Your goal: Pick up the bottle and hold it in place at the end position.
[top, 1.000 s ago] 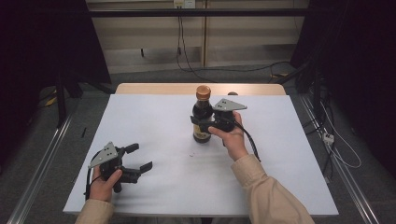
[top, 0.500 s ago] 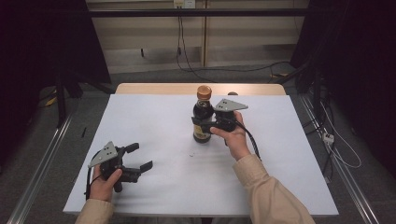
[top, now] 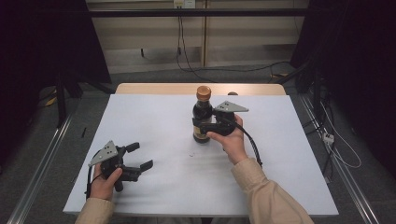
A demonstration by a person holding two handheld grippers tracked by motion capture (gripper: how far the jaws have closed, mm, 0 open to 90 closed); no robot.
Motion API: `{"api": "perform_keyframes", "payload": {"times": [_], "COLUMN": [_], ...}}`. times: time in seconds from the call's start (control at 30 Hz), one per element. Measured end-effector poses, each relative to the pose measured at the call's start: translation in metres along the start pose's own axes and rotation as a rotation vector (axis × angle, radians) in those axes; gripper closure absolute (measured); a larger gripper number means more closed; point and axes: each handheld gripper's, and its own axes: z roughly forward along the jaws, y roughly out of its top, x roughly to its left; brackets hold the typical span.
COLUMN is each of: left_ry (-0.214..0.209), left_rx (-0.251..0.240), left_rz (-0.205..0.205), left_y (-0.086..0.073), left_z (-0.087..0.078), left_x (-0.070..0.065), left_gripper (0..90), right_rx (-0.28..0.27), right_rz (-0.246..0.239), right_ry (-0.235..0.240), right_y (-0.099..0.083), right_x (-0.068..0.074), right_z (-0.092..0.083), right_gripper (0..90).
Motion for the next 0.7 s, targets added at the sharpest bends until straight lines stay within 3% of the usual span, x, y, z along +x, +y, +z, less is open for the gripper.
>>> {"api": "perform_keyframes", "payload": {"times": [0.17,0.4,0.7], "left_ry": [-0.002,-0.006,-0.003], "left_rx": [-0.002,-0.005,-0.009], "left_rz": [0.002,-0.001,0.003], "left_y": [0.0007,0.0026,0.0043], "left_z": [0.0011,0.0028,0.0023], "left_x": [0.0002,-0.0007,-0.0003], "left_gripper": [4.1,4.2,4.1], "right_rx": [-0.001,-0.011,-0.031], "right_rz": [-0.032,-0.065,-0.031], "right_ry": [-0.004,-0.006,-0.033], "right_y": [0.0007,-0.0008,-0.0037], "right_x": [0.0041,0.0051,0.0094], "right_z": [-0.0014,-0.0017,-0.0014], "right_gripper": [27.2,28.8,28.7]}}
